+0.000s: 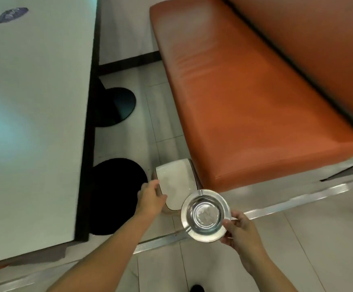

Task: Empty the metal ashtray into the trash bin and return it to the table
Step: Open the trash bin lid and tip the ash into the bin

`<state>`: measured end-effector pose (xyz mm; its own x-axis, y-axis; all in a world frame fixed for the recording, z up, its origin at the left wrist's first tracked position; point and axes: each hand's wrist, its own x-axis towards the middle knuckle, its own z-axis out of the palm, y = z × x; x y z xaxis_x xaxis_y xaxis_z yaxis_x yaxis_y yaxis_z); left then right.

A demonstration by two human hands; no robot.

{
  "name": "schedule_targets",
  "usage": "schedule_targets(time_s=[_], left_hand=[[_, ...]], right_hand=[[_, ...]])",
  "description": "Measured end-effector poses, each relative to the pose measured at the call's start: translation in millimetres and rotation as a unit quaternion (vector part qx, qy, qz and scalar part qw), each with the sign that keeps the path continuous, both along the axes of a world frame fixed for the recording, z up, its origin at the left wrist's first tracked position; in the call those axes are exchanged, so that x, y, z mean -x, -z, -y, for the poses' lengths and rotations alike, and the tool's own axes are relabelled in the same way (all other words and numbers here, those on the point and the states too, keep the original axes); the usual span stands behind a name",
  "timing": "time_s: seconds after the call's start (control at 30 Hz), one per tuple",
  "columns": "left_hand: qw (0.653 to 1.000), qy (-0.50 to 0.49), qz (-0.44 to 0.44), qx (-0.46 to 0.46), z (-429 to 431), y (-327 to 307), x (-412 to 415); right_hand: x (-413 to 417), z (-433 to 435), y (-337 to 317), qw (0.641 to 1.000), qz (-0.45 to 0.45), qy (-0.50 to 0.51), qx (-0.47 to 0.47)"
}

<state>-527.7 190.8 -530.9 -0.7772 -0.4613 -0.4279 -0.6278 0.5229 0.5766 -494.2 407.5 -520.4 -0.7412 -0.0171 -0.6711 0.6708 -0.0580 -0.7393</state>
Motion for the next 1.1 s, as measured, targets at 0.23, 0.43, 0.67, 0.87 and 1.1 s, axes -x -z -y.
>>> schedule_targets(time_s=[0.23,0.43,0.67,0.87,1.1], left_hand=[[0.992,0.058,0.04,0.101,7.5,63.5,25.7],[0.994,0.039,0.037,0.093,14.4,101.4,37.5],[0.967,0.128,-0.011,0.219,25.8,121.8,55.9],[0.978,0.08,-0.108,0.157,31.8,135.7,60.7],[0.98,0.035,-0.194,0.026,38.4,141.2,57.5]], right_hand=[[18.5,14.8,83.9,0.998,0.035,-0.049,-0.015],[38.2,28.1,130.4,0.995,0.043,-0.076,-0.042],[66.7,53.2,160.4,0.995,0.045,-0.076,-0.053],[84.0,76.3,174.3,0.995,0.017,-0.087,-0.045],[99.4,102.2,192.0,0.969,-0.057,-0.176,-0.166]])
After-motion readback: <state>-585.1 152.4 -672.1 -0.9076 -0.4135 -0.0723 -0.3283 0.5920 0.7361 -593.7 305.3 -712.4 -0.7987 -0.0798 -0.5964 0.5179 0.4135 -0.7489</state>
